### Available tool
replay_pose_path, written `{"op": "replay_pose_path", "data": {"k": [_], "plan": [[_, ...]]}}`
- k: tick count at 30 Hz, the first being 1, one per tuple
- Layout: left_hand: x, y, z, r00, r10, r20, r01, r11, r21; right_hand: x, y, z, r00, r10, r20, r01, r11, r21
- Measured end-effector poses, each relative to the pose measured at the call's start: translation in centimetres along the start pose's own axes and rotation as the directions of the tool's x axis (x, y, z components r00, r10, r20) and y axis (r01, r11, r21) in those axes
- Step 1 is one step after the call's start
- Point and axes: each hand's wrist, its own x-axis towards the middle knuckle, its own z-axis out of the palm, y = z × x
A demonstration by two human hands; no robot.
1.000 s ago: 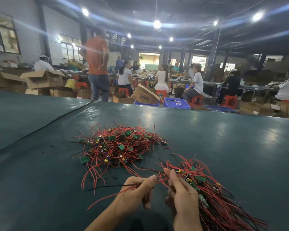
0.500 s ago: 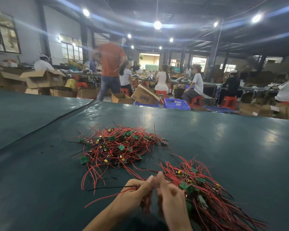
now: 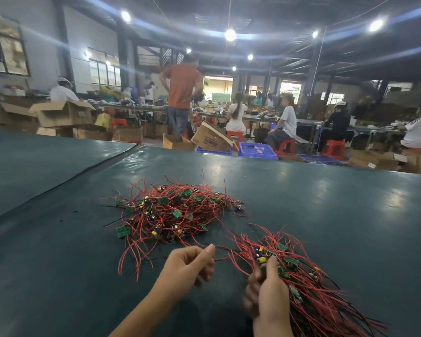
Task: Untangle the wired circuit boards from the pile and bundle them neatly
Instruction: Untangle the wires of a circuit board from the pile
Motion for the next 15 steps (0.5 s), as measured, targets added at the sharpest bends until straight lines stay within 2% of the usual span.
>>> {"op": "replay_pose_path", "data": {"k": [1,2,4,5,7,10,12,15], "plan": [[0.3,-0.5,-0.5,0.991,0.108,-0.082,-0.096,0.985,0.14,0.2,-0.3,-0.2,0.999,0.038,0.005,-0.039,0.993,0.113],[0.6,-1.0,-1.2,0.962,0.234,-0.143,-0.177,0.928,0.328,0.4,-0.5,-0.5,0.998,0.064,0.013,-0.065,0.974,0.219],[1.0,-1.8,-2.6,0.871,0.462,-0.166,-0.227,0.678,0.699,0.6,-0.8,-0.8,0.998,0.062,0.029,-0.068,0.929,0.363],[1.2,-2.1,-3.3,0.846,0.51,-0.156,-0.196,0.569,0.799,0.7,-0.9,-0.9,0.999,0.04,0.031,-0.049,0.914,0.403],[1.7,-3.0,-4.5,0.868,0.461,-0.183,-0.067,0.474,0.878,0.7,-1.0,-1.1,1.0,-0.014,0.023,0.003,0.897,0.442],[2.3,-4.1,-6.1,0.937,0.26,-0.232,0.116,0.394,0.912,0.6,-1.0,-1.1,0.998,-0.068,0.008,0.058,0.89,0.452],[2.6,-4.6,-6.6,0.961,0.169,-0.221,0.149,0.357,0.922,0.5,-0.9,-1.0,0.997,-0.072,0.011,0.06,0.892,0.449],[2.8,-5.0,-7.1,0.961,0.194,-0.196,0.118,0.353,0.928,0.5,-0.7,-0.8,0.998,-0.062,0.022,0.046,0.903,0.428]]}}
